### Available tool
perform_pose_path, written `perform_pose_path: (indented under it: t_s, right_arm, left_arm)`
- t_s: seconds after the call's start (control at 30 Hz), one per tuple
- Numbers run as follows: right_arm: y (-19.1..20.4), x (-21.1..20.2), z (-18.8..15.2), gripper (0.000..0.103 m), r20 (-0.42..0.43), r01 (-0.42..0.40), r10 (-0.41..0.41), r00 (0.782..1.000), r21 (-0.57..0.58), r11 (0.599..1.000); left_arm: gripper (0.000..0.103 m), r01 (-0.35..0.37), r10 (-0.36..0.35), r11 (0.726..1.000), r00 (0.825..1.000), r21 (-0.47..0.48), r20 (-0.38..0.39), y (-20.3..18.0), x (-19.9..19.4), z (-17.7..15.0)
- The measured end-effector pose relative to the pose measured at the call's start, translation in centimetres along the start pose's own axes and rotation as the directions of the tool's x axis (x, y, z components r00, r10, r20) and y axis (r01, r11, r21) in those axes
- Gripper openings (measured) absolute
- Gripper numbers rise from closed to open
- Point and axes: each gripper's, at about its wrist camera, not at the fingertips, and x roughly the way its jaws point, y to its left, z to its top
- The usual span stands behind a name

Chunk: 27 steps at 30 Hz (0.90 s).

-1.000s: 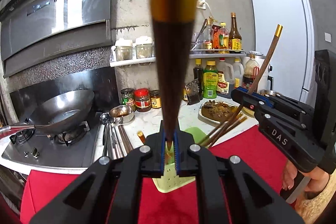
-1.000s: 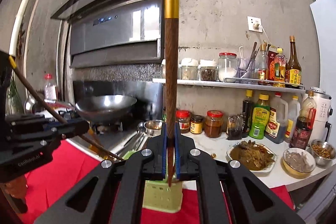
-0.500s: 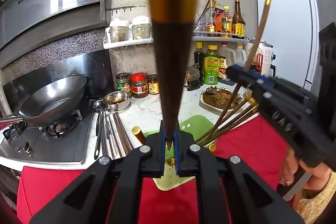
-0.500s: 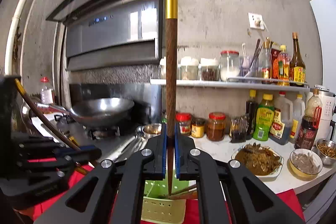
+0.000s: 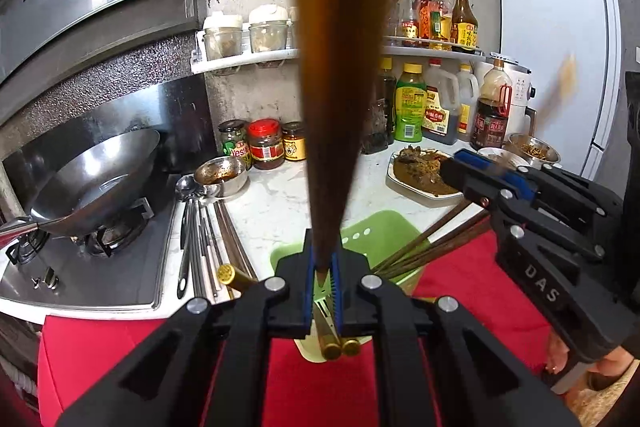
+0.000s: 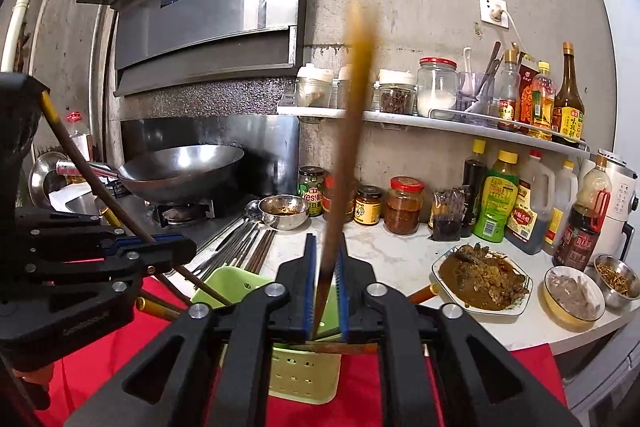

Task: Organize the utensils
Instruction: 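Open both grippers and pull them back from the green holder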

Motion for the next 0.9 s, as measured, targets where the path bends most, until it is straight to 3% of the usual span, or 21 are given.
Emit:
perform_pose_path:
  t_s: [0.1, 0.27, 0.4, 0.5, 0.53, 0.6, 0.63, 0.7, 0.8, 0.9]
  right_arm:
    - [-0.1, -0.7, 0.0, 0.038, 0.01, 0.01, -0.01, 1.0, -0.004, 1.0]
    - [-0.5, -2.4, 0.5, 0.038, 0.029, 0.03, -0.031, 0.999, 0.005, 1.0]
    - [-0.7, -5.5, 0.9, 0.04, 0.053, 0.04, -0.04, 0.998, 0.015, 0.999]
    - [-0.4, -9.0, 1.1, 0.043, 0.068, 0.06, -0.06, 0.996, 0.007, 0.998]
    - [-0.3, -10.2, 1.1, 0.046, 0.065, 0.073, -0.074, 0.995, 0.008, 0.997]
    - [0.0, -12.0, 0.9, 0.052, 0.054, 0.094, -0.094, 0.994, 0.008, 0.996]
    - [0.3, -13.4, 0.4, 0.063, 0.038, 0.102, -0.102, 0.994, 0.016, 0.995]
    - [0.7, -15.0, -0.4, 0.073, 0.004, 0.125, -0.125, 0.992, 0.028, 0.992]
    - [1.4, -17.7, -2.9, 0.075, -0.064, 0.119, -0.115, 0.991, 0.052, 0.992]
    - [2.0, -19.8, -5.1, 0.085, -0.107, 0.107, -0.099, 0.989, 0.074, 0.992]
  left_arm:
    - [0.008, 0.009, -0.009, 1.0, 1.0, -0.007, 0.021, 0.0, -0.9, 0.1]
    - [0.011, -0.003, 0.004, 1.0, 0.998, -0.014, 0.06, 0.1, -2.9, 0.5]
    - [0.034, -0.005, 0.01, 0.999, 0.989, -0.033, 0.151, 0.3, -7.2, 0.9]
    - [0.043, -0.026, 0.036, 0.998, 0.979, -0.051, 0.201, 0.2, -10.4, 1.0]
    - [0.047, -0.071, 0.084, 0.995, 0.975, -0.07, 0.204, 0.1, -12.0, 0.6]
    - [0.061, -0.098, 0.115, 0.991, 0.97, -0.089, 0.212, -0.1, -13.9, -0.3]
    - [0.065, -0.131, 0.149, 0.986, 0.969, -0.103, 0.197, -0.3, -14.8, -1.1]
    - [0.072, -0.188, 0.205, 0.975, 0.966, -0.118, 0.157, -0.9, -16.4, -3.4]
    - [0.078, -0.239, 0.25, 0.964, 0.965, -0.119, 0.084, -1.6, -17.8, -6.7]
    - [0.082, -0.268, 0.273, 0.956, 0.962, -0.119, 0.03, -2.1, -18.7, -9.9]
